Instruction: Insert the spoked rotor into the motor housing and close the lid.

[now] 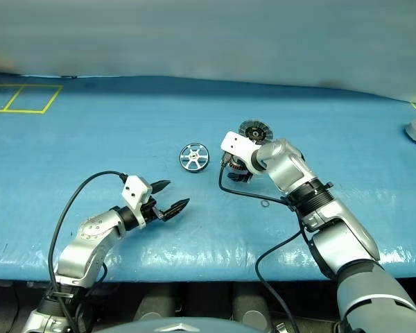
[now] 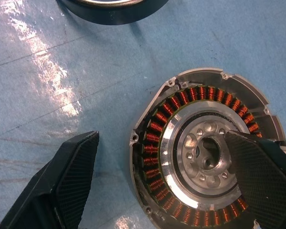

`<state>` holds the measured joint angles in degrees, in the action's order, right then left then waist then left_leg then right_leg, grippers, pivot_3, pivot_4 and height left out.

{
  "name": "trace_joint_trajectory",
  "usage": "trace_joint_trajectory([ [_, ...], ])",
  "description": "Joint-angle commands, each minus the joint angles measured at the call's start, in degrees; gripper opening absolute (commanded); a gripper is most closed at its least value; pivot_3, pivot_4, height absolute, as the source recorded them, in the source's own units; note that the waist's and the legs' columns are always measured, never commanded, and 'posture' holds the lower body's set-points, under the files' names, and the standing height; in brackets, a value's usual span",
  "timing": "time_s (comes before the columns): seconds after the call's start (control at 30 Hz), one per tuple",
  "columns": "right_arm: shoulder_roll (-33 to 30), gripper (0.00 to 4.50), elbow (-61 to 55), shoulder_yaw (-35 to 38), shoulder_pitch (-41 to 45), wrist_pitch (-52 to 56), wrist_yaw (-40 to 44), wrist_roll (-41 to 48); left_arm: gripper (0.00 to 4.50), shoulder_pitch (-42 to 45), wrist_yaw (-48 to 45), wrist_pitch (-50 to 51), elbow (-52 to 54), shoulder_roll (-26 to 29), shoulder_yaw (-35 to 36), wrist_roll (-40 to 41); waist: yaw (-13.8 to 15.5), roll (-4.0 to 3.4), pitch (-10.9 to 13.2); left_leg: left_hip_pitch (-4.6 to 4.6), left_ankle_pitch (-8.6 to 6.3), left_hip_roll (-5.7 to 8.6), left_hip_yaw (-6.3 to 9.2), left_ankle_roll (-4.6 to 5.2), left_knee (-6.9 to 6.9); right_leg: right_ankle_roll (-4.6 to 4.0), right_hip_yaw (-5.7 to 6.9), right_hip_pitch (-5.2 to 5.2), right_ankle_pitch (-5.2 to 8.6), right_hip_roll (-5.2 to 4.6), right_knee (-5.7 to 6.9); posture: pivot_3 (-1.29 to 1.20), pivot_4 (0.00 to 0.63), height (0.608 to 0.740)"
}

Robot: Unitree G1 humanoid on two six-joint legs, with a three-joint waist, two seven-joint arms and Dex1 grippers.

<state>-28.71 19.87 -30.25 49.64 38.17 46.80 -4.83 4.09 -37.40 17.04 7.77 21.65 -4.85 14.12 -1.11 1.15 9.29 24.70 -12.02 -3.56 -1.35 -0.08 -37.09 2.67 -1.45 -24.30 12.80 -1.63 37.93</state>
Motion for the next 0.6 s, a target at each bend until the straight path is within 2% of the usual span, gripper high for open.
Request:
trace_joint_trajectory([
  [0.03, -0.7, 4.44, -2.3, 2.0, -1.1, 1.2, 1.0, -0.5, 4.50, 1.1, 0.0, -1.0, 0.9, -0.3, 0.6, 0.6, 0.0, 0.00, 0.0, 0.00, 0.00, 0.00, 0.00, 0.00, 0.00, 0.00, 0.00, 0.00, 0.00, 0.00, 0.00, 0.00, 0.150, 0.740],
  [0.3, -0.7, 4.44, -4.5, 2.3, -2.5, 2.4, 2.1, -1.5, 4.50, 1.6, -0.2, -1.4, 0.0, -0.5, 0.5, 0.4, -0.1, -0.02, 0.0, -0.02, 0.01, 0.00, -0.01, -0.01, -0.02, 0.01, -0.01, 0.00, -0.01, 0.00, 0.03, 0.00, 0.150, 0.740],
  [0.53, 1.5, 4.44, 3.3, 0.7, -0.4, 1.4, 3.5, -3.3, 4.50, 2.1, -0.2, -2.0, -0.8, -0.8, 0.4, 0.2, -0.1, -0.01, 0.0, -0.03, 0.01, 0.00, -0.01, -0.01, -0.08, 0.03, -0.01, 0.04, -0.02, 0.00, 0.03, 0.00, 0.150, 0.740],
  [0.6, 2.3, 3.76, 6.1, 0.3, 0.6, 0.6, 3.8, -4.1, 4.50, 2.1, -0.1, -2.2, -0.8, -0.8, 0.5, 0.1, -0.1, -0.01, 0.0, -0.07, 0.01, 0.00, -0.01, -0.01, -0.10, 0.02, -0.01, 0.09, -0.02, 0.00, 0.03, 0.00, 0.150, 0.740],
])
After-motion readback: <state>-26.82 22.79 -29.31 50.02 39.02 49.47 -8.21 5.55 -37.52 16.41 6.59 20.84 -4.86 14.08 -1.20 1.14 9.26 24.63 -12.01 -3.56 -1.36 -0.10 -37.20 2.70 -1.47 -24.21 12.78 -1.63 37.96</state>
